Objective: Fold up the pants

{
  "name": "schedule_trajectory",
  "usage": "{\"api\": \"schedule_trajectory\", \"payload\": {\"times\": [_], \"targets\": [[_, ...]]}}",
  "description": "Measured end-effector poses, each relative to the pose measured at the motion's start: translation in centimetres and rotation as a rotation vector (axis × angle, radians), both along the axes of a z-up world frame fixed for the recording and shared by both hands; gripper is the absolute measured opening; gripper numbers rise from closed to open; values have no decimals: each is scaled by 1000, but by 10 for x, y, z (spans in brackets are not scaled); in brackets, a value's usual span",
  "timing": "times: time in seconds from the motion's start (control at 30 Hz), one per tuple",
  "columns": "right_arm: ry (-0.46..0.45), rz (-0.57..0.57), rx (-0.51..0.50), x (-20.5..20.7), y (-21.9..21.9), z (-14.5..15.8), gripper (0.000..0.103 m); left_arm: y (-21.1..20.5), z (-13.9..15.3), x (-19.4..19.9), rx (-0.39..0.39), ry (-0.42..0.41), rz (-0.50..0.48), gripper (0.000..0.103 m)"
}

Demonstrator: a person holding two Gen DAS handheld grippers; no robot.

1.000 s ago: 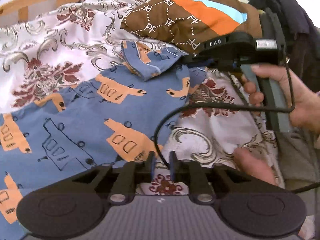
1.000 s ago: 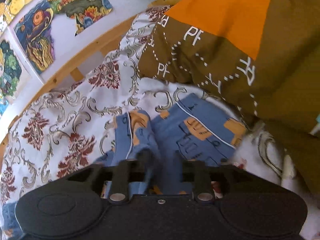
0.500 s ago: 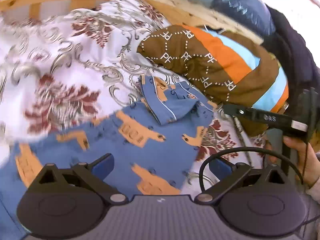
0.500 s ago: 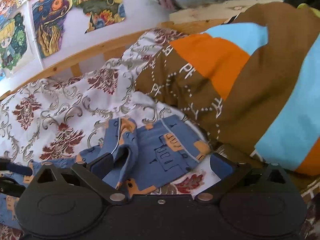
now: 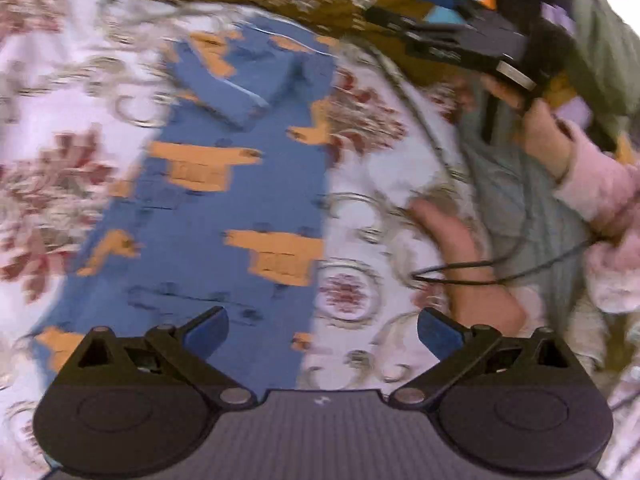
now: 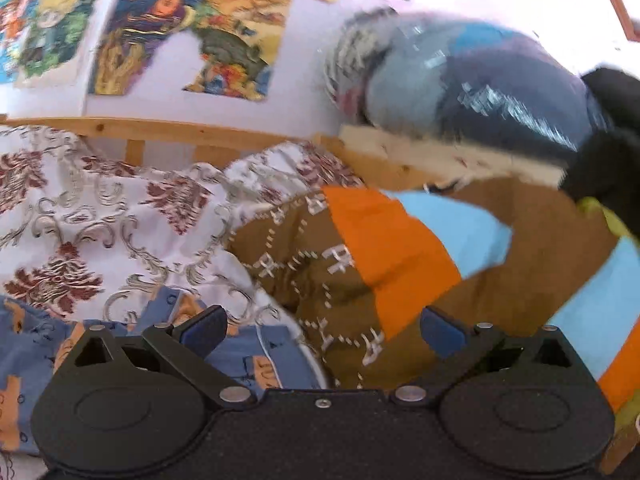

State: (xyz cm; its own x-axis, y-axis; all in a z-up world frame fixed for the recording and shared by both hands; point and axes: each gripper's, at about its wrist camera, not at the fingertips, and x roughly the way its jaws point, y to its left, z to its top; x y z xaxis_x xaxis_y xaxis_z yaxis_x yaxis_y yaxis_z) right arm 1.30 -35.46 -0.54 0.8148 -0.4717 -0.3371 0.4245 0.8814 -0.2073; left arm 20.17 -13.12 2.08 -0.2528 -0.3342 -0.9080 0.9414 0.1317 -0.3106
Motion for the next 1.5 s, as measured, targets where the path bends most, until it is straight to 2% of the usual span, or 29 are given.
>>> {"api": "schedule_trajectory", "payload": {"times": [0.13,0.2,0.27,0.33,0.4,0.57,0.77,0.9,1.07,1.13,1.2,1.23,1.27,1.3,1.33,1.37,1.43,1.5], "targets": [[52,139,-121,7,27,-8,102,-4,9,30,-87,-101,218,103],[84,218,-169,13,40,-16,102,-10,9,47,-140,-122,335,103],[111,283,-208,21,56,-23,102,-25,6,69,-188,-116,460,103],[145,337,-247,33,70,-33,102,-44,-1,89,-224,-80,537,103],[200,382,-300,46,84,-46,102,-63,-10,104,-253,-45,574,103],[298,391,-418,68,99,-72,102,-113,-35,132,-283,16,570,103],[321,409,-522,82,108,-90,102,-143,-53,131,-257,8,460,103],[321,408,-543,87,108,-94,102,-151,-62,133,-238,6,437,103],[320,405,-520,88,107,-96,102,-160,-69,132,-256,-17,409,103],[320,403,-497,88,105,-94,99,-160,-68,132,-273,-27,410,97],[329,409,-471,89,104,-94,84,-160,-66,133,-287,-11,403,84],[338,415,-468,89,105,-94,78,-161,-65,133,-290,3,390,72],[348,422,-466,89,106,-95,63,-162,-65,133,-287,11,377,61],[359,428,-462,89,107,-96,43,-164,-64,132,-284,12,368,55],[372,428,-457,90,108,-97,33,-165,-63,131,-279,14,357,42],[382,424,-448,90,108,-98,19,-167,-62,129,-268,13,349,38],[379,409,-389,90,103,-94,15,-171,-60,126,-241,4,348,19],[347,369,-277,89,92,-82,13,-172,-56,125,-229,22,362,17]]}}
